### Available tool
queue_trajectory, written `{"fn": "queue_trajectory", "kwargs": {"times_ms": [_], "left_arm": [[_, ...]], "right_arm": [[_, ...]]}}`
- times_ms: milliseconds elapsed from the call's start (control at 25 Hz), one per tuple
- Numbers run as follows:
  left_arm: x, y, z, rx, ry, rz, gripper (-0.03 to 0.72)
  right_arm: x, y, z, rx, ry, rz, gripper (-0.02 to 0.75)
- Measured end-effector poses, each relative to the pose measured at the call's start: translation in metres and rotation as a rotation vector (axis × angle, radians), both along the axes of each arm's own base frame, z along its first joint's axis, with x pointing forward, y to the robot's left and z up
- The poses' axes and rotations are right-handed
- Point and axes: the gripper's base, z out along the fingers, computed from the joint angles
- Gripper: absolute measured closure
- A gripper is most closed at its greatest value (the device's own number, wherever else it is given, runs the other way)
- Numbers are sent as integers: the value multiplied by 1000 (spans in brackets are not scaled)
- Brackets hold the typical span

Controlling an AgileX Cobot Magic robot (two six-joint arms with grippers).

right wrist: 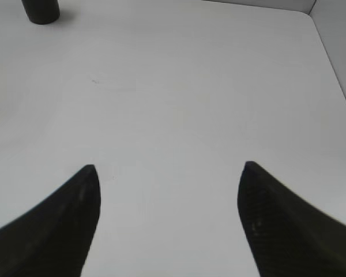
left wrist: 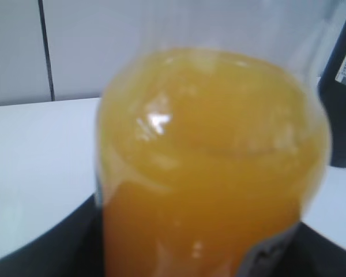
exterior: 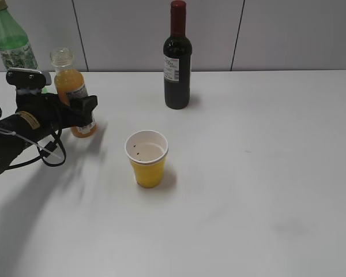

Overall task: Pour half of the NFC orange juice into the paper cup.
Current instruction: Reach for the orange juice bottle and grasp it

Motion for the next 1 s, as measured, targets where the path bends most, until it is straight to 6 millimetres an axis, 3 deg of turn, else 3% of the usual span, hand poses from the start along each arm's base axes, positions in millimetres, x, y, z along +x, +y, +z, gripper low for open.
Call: {"fn": "queue_trajectory", "kwargs": {"times_ms": [720,1000], "left_arm": [[0,0,2,-1,-4,0,211],[-21,6,20,60,-13,12,214]], "right_arm": [[0,0,0,0,0,0,174],[0,0,0,0,0,0,174]]}}
